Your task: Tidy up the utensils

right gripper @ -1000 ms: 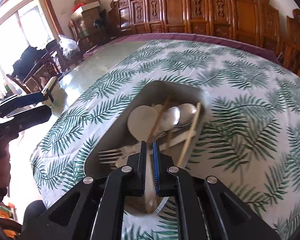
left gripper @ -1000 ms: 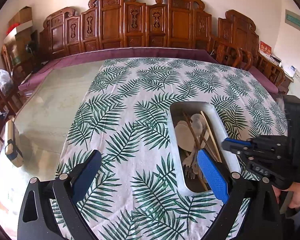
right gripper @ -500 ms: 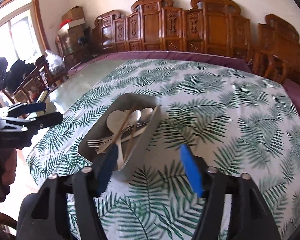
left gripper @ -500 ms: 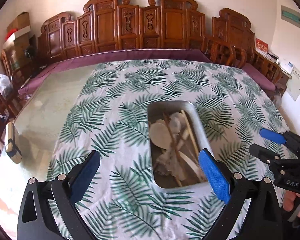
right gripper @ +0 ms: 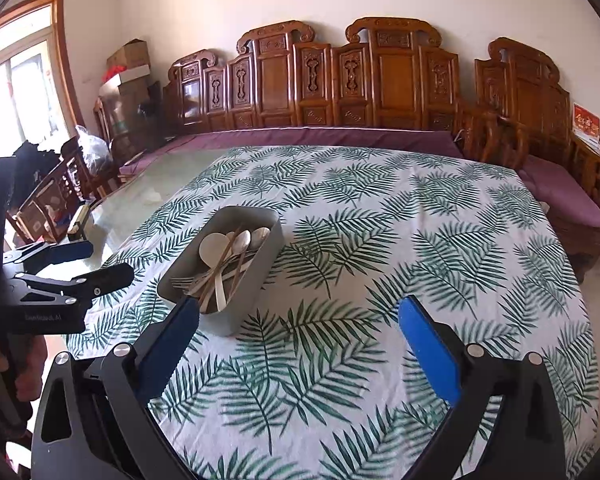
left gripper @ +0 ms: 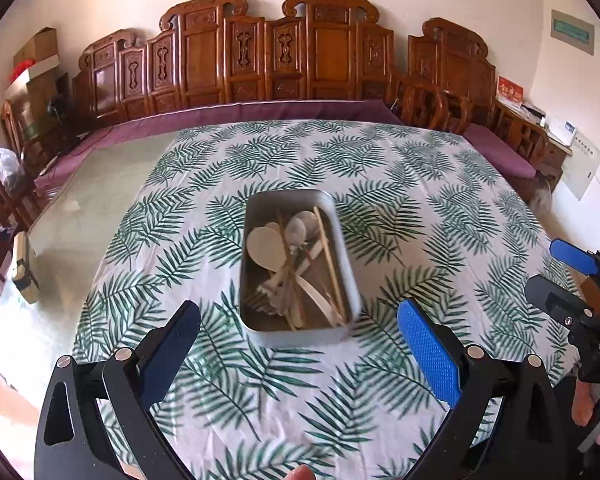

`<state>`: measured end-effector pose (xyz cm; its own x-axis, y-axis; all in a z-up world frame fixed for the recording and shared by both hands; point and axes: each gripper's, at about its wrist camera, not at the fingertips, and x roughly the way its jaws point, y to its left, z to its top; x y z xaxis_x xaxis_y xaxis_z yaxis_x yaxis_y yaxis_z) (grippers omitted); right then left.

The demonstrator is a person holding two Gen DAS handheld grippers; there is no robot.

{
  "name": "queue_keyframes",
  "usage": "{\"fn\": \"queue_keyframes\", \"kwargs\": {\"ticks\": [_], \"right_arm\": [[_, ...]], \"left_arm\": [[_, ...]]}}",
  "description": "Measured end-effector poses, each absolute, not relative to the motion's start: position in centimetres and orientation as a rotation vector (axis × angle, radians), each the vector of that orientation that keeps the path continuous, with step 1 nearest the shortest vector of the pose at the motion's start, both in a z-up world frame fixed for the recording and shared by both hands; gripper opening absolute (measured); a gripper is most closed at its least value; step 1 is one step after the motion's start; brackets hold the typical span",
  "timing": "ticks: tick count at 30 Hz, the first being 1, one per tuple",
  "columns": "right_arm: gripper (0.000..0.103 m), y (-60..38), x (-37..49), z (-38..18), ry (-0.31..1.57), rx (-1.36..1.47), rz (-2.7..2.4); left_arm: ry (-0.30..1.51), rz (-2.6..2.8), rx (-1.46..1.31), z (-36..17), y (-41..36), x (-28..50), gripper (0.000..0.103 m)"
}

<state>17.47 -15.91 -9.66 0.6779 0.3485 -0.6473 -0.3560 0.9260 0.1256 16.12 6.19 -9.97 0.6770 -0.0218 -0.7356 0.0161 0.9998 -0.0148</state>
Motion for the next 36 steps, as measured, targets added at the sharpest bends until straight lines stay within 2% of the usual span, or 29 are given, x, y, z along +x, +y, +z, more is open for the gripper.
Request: {"fn": "queue_keyframes", "kwargs": {"ticks": [20, 36], "right_arm": [[0.1, -21.2, 8.4, -6.6, 0.64, 0.021, 0.277], [0.1, -22.0, 4.5, -1.1, 0.518, 0.03, 0.244]], "left_arm": [[0.721, -0.042, -0.028, -5.6, 1.1, 8.1, 0.095], [0.603, -0.03, -0.017, 0.4, 0.2, 3.8, 0.095]]}}
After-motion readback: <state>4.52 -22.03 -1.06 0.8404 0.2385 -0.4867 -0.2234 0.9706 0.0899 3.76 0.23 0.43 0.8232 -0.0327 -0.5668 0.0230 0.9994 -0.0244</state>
